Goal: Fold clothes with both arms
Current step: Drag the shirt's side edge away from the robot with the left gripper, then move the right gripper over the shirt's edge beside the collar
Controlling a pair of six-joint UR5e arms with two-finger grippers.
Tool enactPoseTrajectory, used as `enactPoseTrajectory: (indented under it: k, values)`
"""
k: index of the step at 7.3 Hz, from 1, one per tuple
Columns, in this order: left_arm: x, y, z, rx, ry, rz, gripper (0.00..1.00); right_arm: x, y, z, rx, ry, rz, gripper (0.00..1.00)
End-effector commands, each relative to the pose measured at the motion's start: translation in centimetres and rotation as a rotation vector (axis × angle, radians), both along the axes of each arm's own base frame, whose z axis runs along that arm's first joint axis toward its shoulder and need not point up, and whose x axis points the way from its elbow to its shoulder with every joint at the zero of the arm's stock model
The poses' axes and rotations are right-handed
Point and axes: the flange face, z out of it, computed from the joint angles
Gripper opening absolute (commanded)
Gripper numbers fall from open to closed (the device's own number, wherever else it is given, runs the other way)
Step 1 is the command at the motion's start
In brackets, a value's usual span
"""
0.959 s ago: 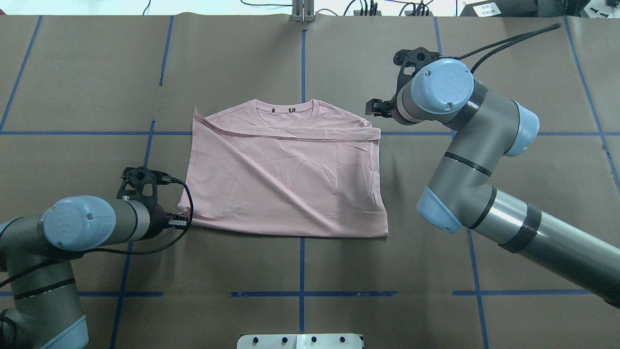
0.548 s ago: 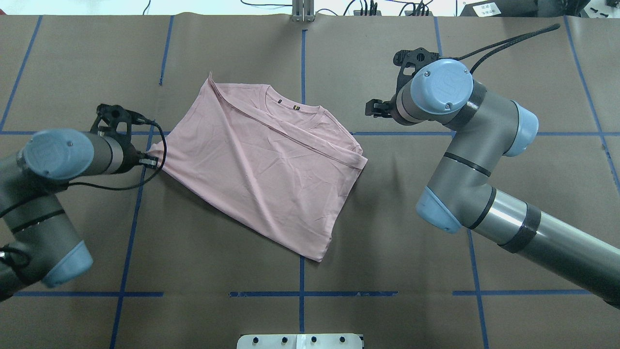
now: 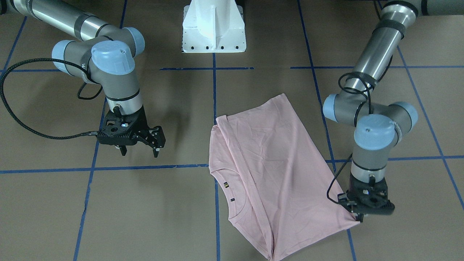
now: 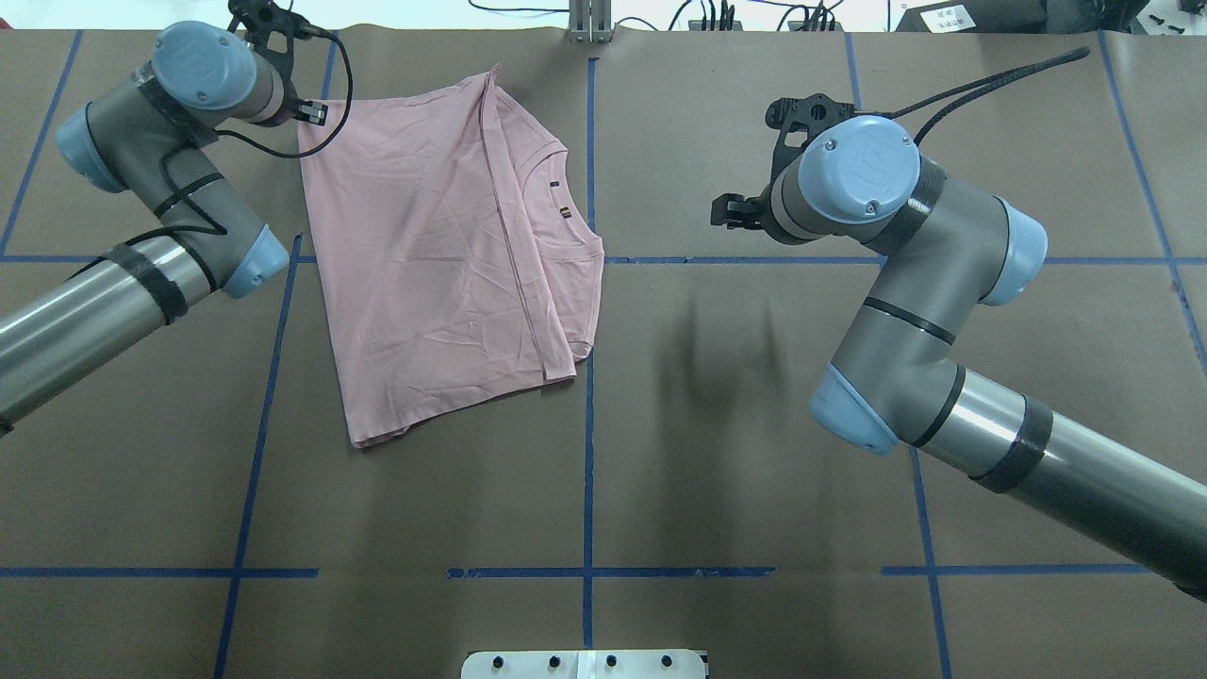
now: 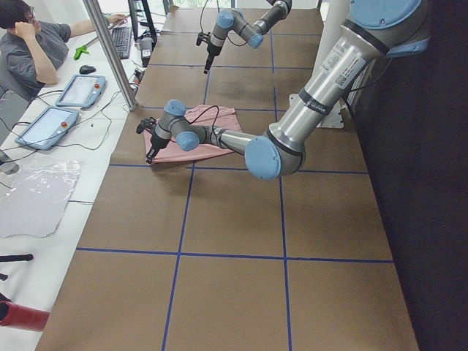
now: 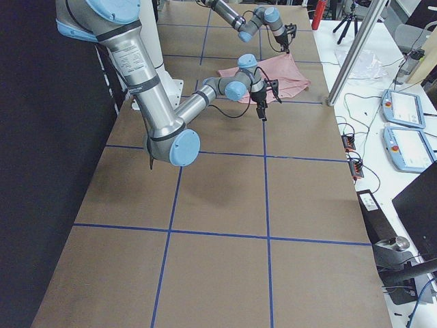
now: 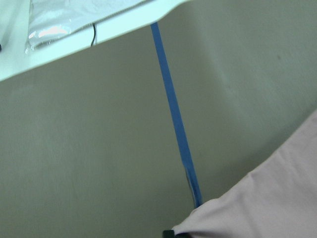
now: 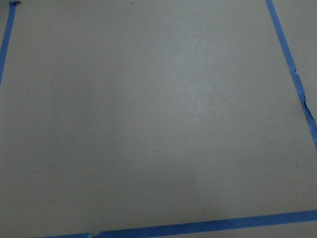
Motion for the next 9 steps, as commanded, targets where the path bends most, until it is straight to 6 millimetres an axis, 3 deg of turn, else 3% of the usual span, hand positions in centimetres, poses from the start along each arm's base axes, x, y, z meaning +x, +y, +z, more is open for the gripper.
enactPoseTrajectory:
  k: [1,2,3,5,7,9]
  values:
    - [-0.3,-1.7,1.2,0.037,-0.011,-0.001,0.99,0.0,0.1,-0.2,0.003,-0.003,-0.001,1.0]
    - [-1.1,-0.7,2.0,0.083,0.0,0.024,1.0,-0.4,0.2,-1.0,0.002,-0.014,0.001,1.0]
    - [-2.9,-1.1,1.4,0.068,0.06,0.095,1.0,-1.9,0.7,-3.0,-0.012,-0.056,0.015,1.0]
    - [-4.4,0.2,1.1,0.085,0.101,0.14,1.0,-8.2,0.9,-7.7,-0.09,-0.121,0.072,0.97]
    - [-4.8,0.8,0.9,0.095,0.108,0.14,1.0,-14.7,2.7,-10.7,-0.094,-0.104,0.086,0.75]
    - [-4.8,0.8,0.8,0.097,0.112,0.135,1.0,-19.6,4.1,-13.6,-0.113,-0.019,0.082,0.67]
